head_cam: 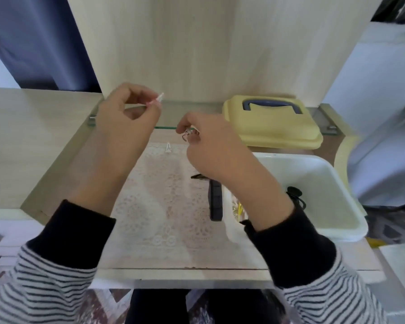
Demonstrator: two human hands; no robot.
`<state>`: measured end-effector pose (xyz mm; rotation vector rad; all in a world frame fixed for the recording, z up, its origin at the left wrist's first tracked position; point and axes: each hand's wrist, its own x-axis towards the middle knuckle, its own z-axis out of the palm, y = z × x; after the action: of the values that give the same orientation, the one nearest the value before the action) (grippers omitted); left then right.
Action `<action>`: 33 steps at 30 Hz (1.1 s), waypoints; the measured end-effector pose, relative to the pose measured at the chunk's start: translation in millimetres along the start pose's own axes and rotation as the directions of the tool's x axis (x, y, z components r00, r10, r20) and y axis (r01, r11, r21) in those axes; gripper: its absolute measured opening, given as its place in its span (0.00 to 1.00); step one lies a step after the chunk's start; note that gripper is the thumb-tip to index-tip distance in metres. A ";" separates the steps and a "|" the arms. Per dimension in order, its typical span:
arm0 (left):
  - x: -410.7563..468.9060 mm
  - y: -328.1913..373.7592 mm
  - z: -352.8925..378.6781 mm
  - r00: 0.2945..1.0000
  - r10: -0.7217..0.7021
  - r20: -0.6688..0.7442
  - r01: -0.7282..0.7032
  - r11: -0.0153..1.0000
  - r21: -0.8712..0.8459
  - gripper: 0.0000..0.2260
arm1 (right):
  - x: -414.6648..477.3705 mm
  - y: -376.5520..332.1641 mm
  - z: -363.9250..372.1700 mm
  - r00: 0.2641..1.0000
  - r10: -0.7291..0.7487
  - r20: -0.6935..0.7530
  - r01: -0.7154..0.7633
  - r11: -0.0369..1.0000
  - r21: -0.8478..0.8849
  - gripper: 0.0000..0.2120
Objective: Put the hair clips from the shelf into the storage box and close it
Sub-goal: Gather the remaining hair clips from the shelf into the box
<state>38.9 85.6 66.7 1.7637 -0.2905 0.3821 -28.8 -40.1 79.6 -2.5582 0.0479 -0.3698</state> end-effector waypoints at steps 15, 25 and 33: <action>-34.8 38.8 90.2 0.654 -0.177 0.735 0.124 0.984 0.126 0.09 | -32.2 143.5 -103.4 0.861 0.112 0.496 -0.247 0.945 0.215 0.05; -55.5 22.7 136.1 0.462 -0.330 0.823 -0.126 0.895 0.429 0.05 | -40.7 176.3 -87.7 0.847 0.075 0.526 -0.120 0.991 0.053 0.12; -60.3 10.9 159.4 0.370 -0.428 0.824 -0.197 0.831 0.520 0.10 | -40.3 183.1 -66.5 0.869 0.084 0.487 0.059 0.961 -0.270 0.06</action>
<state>-4.6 -72.8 20.1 2.4224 -0.9328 -0.8541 -77.9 -225.5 26.8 -2.8487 -0.0805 0.3353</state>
